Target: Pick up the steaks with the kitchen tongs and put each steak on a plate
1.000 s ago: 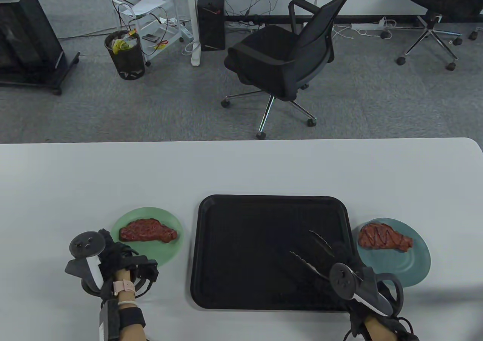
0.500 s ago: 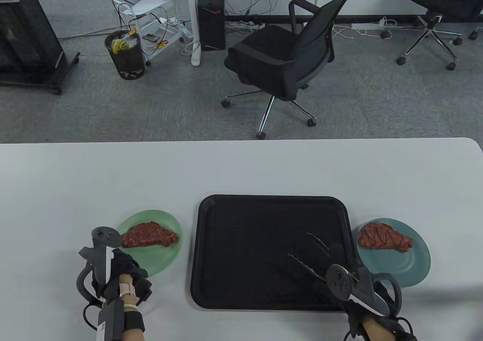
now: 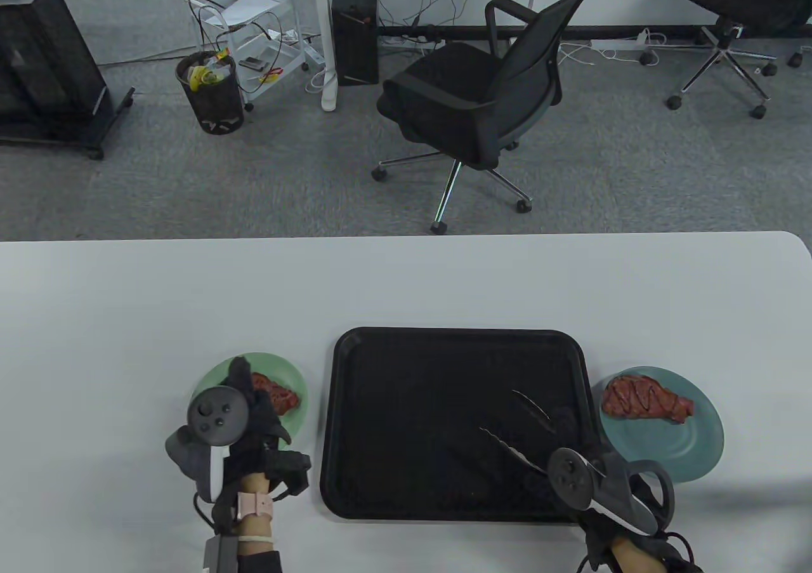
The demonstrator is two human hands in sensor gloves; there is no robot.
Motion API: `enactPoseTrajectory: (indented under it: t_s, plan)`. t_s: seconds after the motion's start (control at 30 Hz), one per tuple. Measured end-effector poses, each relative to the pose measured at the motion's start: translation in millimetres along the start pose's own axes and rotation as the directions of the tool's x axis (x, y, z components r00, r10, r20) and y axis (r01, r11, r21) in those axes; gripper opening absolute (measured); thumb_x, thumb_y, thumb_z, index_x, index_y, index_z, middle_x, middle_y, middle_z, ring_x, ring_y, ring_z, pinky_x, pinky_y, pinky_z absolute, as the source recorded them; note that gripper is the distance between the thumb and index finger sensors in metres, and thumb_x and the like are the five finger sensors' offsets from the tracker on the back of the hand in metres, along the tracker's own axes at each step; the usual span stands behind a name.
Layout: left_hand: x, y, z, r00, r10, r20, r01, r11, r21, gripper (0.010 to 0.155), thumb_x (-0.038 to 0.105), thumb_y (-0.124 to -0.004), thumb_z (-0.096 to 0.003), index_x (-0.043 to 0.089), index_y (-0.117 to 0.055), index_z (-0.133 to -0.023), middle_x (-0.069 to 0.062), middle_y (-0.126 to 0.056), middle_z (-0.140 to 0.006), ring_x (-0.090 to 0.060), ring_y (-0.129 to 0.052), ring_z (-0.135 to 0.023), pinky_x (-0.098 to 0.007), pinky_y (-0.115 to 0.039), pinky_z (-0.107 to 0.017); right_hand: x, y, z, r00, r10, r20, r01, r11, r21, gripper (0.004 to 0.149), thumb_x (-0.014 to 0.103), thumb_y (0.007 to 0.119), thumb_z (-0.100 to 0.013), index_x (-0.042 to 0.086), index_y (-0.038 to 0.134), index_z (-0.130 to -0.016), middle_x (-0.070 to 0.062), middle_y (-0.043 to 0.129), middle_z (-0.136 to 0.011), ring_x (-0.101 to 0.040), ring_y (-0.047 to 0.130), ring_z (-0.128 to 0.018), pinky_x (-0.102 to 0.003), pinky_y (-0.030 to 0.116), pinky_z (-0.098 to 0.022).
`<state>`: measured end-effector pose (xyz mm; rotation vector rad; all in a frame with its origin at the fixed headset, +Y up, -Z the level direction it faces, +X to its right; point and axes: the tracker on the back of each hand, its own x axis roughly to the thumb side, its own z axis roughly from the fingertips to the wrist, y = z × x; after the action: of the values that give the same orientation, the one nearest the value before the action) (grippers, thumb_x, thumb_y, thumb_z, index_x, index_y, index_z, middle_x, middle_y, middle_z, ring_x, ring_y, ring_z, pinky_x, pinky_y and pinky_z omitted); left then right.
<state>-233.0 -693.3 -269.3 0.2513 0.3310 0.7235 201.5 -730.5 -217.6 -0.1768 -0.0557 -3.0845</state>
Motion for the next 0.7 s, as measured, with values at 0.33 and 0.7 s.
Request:
enactPoseTrajectory:
  t_s: [0.33, 0.7]
  plan:
    - [54.3, -67.3, 50.7, 0.944, 0.281, 0.171, -0.249, 0.951, -0.186, 0.066, 0.027, -0.073, -0.0449, 0.017, -0.051, -0.106, -0.016, -0.066, -0.098, -0.039, -0.079, -0.073, -0.036, -0.084, -0.040, 0.2, -2.9, 3.1, 0.999, -0.031, 0.017, 0.031, 0.999, -0.009, 0.099, 0.071, 0.067, -0.034, 0.012, 0.033, -0.107, -0.018, 0.076, -0.084, -0.033, 0.090, -0.046, -0.049, 0.080, -0.032]
    - [38.9, -80.2, 44.4, 0.947, 0.289, 0.139, -0.254, 0.940, -0.227, 0.065, 0.027, -0.073, -0.0455, 0.017, -0.052, -0.106, -0.016, -0.066, -0.098, -0.040, -0.079, -0.073, -0.038, -0.083, -0.041, 6.5, -1.8, -0.9, 0.994, -0.104, -0.036, 0.104, 0.995, -0.010, 0.101, 0.071, 0.066, -0.035, 0.010, 0.032, -0.107, -0.020, 0.073, -0.087, -0.035, 0.089, -0.050, -0.050, 0.080, -0.035]
